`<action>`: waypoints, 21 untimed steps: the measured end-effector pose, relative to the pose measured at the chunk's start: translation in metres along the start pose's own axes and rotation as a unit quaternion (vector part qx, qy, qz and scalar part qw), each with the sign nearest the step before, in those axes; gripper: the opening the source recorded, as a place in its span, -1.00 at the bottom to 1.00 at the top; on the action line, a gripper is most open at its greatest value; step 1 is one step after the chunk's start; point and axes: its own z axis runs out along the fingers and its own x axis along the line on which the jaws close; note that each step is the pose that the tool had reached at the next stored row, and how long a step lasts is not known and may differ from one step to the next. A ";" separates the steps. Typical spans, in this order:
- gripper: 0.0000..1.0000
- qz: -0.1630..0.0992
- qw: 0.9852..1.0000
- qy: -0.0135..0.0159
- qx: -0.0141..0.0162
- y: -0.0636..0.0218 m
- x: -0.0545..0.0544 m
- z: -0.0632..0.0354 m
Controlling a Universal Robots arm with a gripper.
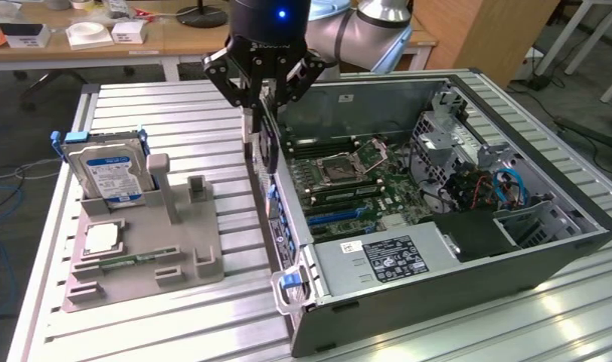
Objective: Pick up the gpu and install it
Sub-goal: 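Pick up the gpu and move the gpu toward the slot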
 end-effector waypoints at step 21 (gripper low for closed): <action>-0.47 -0.003 1.000 0.000 0.000 -0.0017 -0.030 -0.0007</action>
